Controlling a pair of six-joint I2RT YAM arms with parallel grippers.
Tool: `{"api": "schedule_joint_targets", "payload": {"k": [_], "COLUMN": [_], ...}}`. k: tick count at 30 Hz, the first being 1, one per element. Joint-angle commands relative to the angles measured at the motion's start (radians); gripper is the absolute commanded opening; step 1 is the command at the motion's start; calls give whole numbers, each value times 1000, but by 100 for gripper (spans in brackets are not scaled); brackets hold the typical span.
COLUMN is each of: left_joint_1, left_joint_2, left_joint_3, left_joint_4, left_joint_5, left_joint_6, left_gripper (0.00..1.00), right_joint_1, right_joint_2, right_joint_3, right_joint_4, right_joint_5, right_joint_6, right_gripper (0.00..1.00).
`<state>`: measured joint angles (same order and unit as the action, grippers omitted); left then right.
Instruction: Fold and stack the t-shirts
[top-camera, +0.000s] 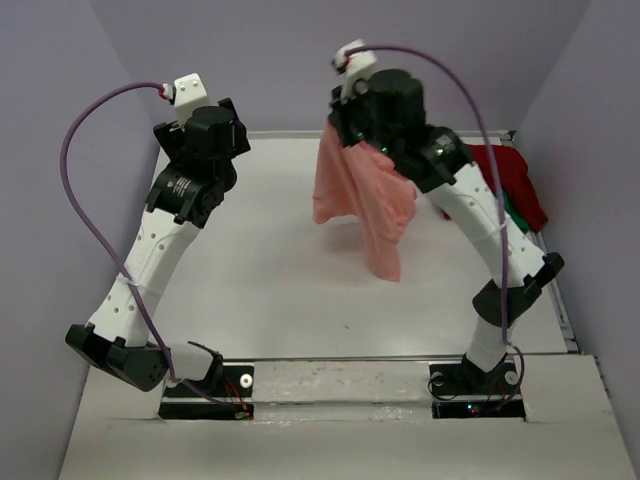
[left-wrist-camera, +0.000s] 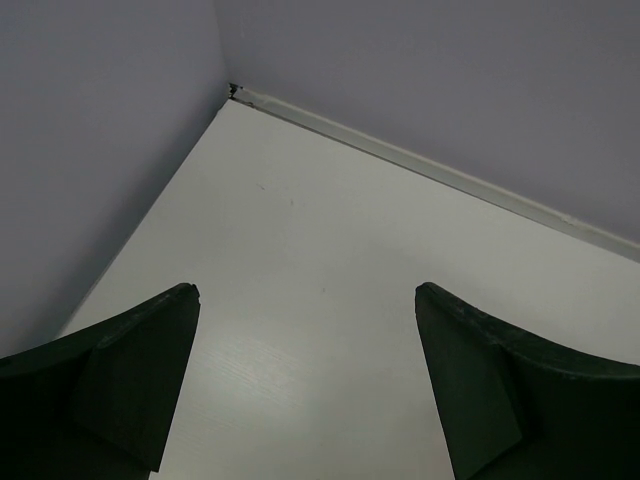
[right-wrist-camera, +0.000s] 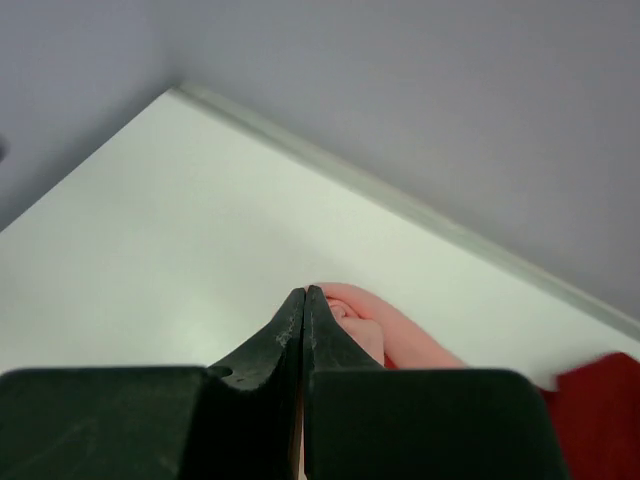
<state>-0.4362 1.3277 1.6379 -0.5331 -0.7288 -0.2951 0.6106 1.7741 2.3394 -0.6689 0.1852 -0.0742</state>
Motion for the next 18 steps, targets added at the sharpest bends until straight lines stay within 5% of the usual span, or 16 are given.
{"api": "schedule_joint_targets", "payload": {"k": [1, 3, 5, 6, 11, 16, 17, 18], "left_joint_1": [7, 8, 7, 7, 7, 7, 7, 7], "left_joint_2": [-19, -13, -12, -12, -10, 18, 19, 19], "left_joint_3": [54, 68, 79, 80, 102, 80, 71, 48], "left_joint_4": [42, 39, 35, 35, 33, 28, 33, 48], "left_joint_5": [15, 16, 0, -12, -41, -18, -17, -21], "left_joint_6": [14, 19, 31, 33, 51, 54, 54, 51], "left_gripper": [99, 99, 99, 99, 99, 99, 99, 99], "right_joint_1": [227, 326, 363, 364, 327, 82, 39, -36], "right_joint_2": [44, 91, 160, 160, 102, 81, 81, 70], "right_joint_3": [-121, -105, -68, -87, -160, -114, -117, -158], "right_joint_4": [-18, -56, -121, -95, -15, -43, -50, -41], "right_joint_5": [-56, -9, 54, 88, 212, 197, 188, 192], "right_joint_6": [67, 54, 71, 71, 57, 106, 114, 141], "right_gripper": [0, 0, 95, 100, 100, 99, 87, 42]}}
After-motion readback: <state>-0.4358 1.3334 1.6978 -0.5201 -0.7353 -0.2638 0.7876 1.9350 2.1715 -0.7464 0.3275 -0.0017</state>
